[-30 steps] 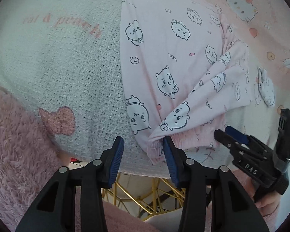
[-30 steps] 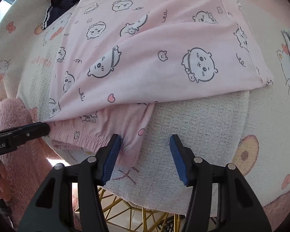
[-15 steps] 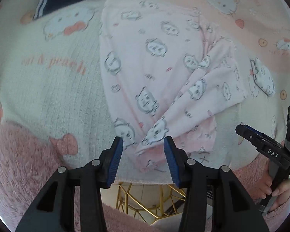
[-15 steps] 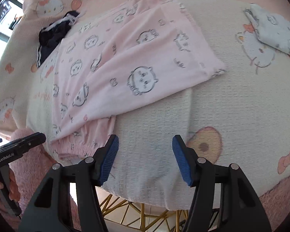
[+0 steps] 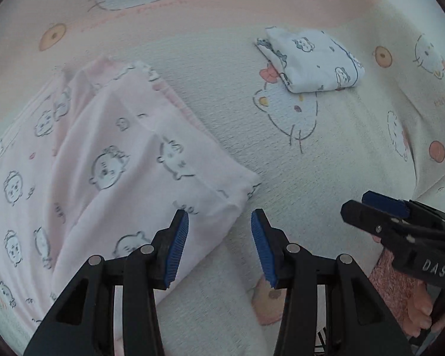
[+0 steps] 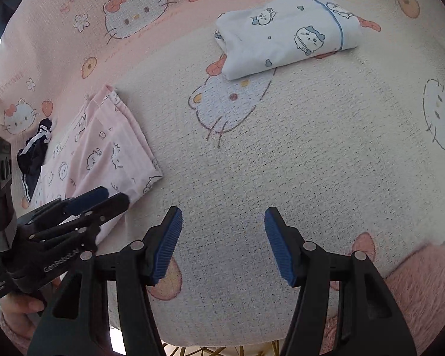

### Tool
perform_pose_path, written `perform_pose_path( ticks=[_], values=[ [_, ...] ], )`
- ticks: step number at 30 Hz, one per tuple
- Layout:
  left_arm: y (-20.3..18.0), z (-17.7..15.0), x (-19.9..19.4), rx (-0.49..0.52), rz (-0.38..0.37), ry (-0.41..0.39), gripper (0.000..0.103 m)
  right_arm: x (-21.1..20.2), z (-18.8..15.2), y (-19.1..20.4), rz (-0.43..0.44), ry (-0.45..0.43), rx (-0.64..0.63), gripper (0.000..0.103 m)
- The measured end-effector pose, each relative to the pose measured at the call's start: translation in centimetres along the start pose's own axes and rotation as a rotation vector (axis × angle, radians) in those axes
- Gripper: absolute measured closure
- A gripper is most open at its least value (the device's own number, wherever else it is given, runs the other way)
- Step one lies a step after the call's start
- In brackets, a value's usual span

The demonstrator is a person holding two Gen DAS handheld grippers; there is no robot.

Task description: Fold clothes

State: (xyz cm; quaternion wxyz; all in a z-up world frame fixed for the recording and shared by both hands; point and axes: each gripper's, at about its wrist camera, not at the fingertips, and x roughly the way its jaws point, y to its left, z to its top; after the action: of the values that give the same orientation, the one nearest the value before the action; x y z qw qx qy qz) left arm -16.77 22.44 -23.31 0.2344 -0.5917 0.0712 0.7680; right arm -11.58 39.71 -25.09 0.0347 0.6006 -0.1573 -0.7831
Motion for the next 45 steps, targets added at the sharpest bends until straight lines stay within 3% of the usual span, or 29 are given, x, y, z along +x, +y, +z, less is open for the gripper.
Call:
perform_pose_path(
  ticks=[7,8,9,10,13,16,23,25,31,35,41,45],
  values=[
    [-2.7,0.5,2.7,0.118,0.128,0.013,0.059,0.4,0.4,-2.3,0.018,-0.004,0.082,0.044],
    [-2.7,0.5,2.6,0.116,0.133,0.01,0.065,0.5,0.4,-2.3,0.019,-0.004,0.082,0.044],
    [-1.9,0.6,1.9,0.088,0.117,-0.003,0.095,0.5,0.5,-2.2,0.016,-0.003,0.079,0.044],
    [-1.0,0.6,1.2,0.054,0.097,-0.018,0.098,0.5,0.5,-2.1,0.015,-0.001,0.075,0.044],
    [2.2,0.7,-1.6,-0.047,0.047,-0.069,0.098,0.4,0.5,-1.5,0.017,0.015,0.054,0.043],
    [7.7,-0.2,-5.6,-0.147,0.046,-0.131,0.098,0.9,1.3,0.7,0.014,0.029,-0.001,0.043],
    [22.6,-3.2,-14.9,-0.383,0.071,-0.262,0.098,2.7,6.2,11.5,0.027,0.009,-0.244,0.043],
    [26.4,-4.2,-15.9,-0.417,0.108,-0.272,0.098,3.3,7.9,15.0,0.039,0.001,-0.302,0.043],
    [34.9,-6.0,-15.6,-0.491,0.149,-0.241,0.098,6.2,12.6,23.9,0.053,-0.01,-0.419,0.043],
    [38.1,-6.7,-12.8,-0.502,0.116,-0.174,0.098,9.3,14.7,28.1,0.041,-0.001,-0.474,0.043],
    [38.5,-6.6,-9.6,-0.481,0.066,-0.13,0.097,12.1,16.7,32.2,0.006,-0.041,-0.575,0.043],
    [38.4,-6.7,-8.7,-0.485,0.057,-0.124,0.097,14.4,17.5,33.8,0.028,0.046,-0.644,0.04]
  ],
)
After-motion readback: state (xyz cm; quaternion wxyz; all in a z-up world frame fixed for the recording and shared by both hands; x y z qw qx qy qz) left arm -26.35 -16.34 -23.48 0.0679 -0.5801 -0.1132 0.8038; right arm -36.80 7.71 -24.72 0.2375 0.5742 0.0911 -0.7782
